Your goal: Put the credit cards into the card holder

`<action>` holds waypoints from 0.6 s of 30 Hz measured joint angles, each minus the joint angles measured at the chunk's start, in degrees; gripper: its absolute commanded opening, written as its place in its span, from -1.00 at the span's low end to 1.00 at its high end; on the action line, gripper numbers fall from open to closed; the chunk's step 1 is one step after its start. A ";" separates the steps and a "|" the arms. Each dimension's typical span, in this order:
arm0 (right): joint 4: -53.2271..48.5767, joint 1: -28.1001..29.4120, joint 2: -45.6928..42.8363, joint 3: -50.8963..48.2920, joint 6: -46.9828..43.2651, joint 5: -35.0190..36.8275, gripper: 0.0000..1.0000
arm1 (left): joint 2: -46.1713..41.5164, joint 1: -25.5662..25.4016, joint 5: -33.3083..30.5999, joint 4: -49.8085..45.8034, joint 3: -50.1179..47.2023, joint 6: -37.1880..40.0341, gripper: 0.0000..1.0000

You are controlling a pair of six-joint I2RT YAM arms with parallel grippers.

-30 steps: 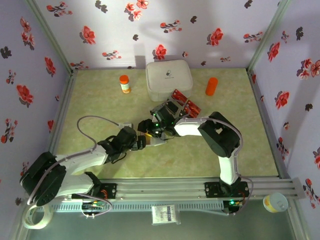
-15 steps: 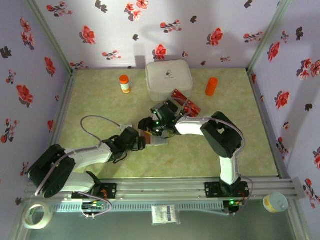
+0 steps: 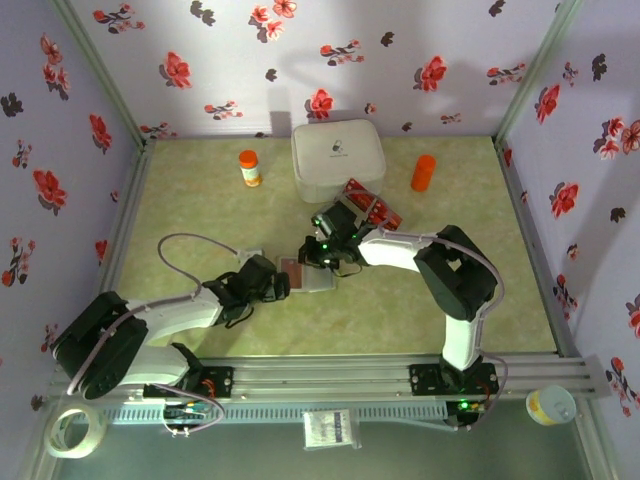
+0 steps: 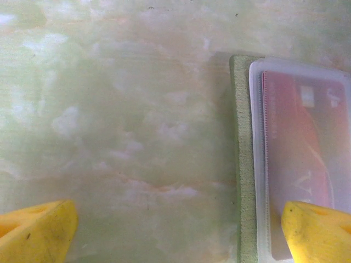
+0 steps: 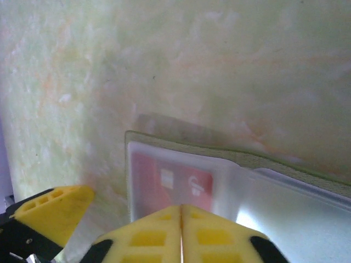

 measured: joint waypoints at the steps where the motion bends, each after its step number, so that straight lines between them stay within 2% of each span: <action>1: -0.24 0.09 0.04 0.00 -0.11 0.09 -0.95 | 0.00 0.00 -0.07 0.07 -0.09 0.00 0.93; 18: -0.74 2.25 4.90 2.64 -0.94 -0.22 -1.00 | -3.26 0.17 -0.52 -2.64 -0.37 0.07 0.99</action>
